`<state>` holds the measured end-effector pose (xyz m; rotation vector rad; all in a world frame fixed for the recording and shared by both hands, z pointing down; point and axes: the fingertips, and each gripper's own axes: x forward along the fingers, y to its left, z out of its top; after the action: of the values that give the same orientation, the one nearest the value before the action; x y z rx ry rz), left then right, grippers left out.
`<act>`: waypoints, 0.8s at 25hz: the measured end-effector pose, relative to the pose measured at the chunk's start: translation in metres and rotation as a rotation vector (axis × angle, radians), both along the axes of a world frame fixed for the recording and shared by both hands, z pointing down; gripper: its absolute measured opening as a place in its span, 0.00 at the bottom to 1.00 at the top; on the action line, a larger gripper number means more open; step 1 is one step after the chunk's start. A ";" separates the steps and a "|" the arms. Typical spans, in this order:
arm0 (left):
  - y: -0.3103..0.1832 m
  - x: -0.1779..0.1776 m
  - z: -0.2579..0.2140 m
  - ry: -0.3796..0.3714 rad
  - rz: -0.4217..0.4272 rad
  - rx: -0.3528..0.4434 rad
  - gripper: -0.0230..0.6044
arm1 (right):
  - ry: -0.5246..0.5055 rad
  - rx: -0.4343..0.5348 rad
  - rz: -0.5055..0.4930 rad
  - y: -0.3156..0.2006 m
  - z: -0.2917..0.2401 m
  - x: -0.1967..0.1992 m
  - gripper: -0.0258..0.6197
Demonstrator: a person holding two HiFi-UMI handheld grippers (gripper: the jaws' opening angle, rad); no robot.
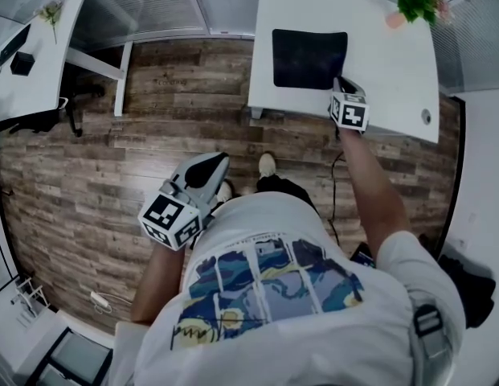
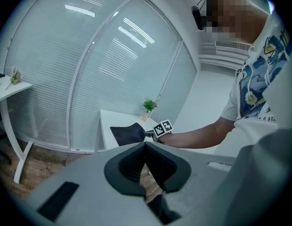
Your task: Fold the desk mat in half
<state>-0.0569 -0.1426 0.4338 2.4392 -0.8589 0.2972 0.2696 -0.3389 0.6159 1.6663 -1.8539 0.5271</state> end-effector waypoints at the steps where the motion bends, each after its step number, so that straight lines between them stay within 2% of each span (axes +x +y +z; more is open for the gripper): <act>1: 0.001 -0.002 0.000 0.000 0.000 0.005 0.04 | -0.005 0.004 -0.008 -0.001 -0.001 -0.004 0.07; 14: 0.014 -0.019 0.001 -0.004 -0.016 0.002 0.04 | -0.026 0.012 -0.086 0.000 -0.006 -0.050 0.07; 20: 0.017 -0.016 0.005 -0.039 0.027 -0.012 0.04 | -0.050 0.004 -0.133 -0.001 -0.006 -0.075 0.07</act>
<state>-0.0733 -0.1259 0.4386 2.4426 -0.8389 0.3596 0.1942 -0.3404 0.6099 1.5316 -1.9869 0.5142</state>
